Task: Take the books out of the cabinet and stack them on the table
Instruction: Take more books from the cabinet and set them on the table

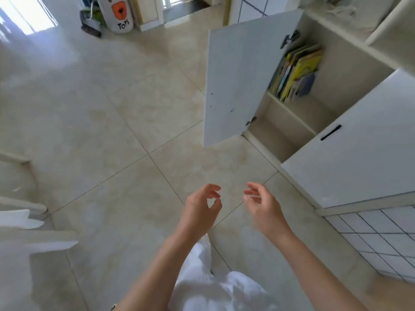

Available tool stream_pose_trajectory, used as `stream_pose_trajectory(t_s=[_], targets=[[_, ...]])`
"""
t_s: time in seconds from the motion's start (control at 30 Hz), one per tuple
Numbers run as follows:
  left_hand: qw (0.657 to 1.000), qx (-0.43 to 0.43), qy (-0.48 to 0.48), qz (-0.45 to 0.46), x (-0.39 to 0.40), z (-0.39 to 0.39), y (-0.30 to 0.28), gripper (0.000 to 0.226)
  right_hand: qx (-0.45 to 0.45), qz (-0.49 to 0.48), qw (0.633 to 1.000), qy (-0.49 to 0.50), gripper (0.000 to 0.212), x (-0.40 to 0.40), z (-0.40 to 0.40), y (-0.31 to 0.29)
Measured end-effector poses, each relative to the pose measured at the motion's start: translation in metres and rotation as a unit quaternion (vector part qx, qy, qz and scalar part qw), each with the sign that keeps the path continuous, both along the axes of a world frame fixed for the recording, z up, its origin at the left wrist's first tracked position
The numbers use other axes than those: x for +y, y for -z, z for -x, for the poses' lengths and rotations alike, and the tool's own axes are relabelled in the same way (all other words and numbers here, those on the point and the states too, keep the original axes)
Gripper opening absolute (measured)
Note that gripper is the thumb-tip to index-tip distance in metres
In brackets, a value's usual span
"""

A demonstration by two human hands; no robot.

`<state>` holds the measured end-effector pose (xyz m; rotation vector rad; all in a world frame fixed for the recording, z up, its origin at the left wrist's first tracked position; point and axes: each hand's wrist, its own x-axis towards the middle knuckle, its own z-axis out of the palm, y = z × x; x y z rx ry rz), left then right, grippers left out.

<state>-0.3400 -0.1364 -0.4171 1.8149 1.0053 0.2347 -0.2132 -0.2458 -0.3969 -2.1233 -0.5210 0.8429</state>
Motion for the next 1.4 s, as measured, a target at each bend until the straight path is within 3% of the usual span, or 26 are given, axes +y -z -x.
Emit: stream_pose_trajectory(t_s=[0.4,0.67,1.1,1.4], targets=[[0.980,0.023,0.198,0.001,0.113,-0.173,-0.003,0.024,-0.013,0.011,0.985,0.172,0.034,0.058,-0.133,-0.007],[0.967,0.027,0.254,0.000,0.135,-0.300,0.013,0.024,-0.015,0.019,0.977,0.212,0.032,0.062,-0.243,-0.005],[0.984,0.045,0.160,0.060,0.143,-0.522,0.060,0.027,0.005,0.044,0.993,0.113,0.030,0.116,-0.502,0.010],[0.990,0.019,0.128,0.065,0.191,-0.605,0.133,0.033,0.055,0.059,0.991,0.106,0.033,0.174,-0.593,0.077]])
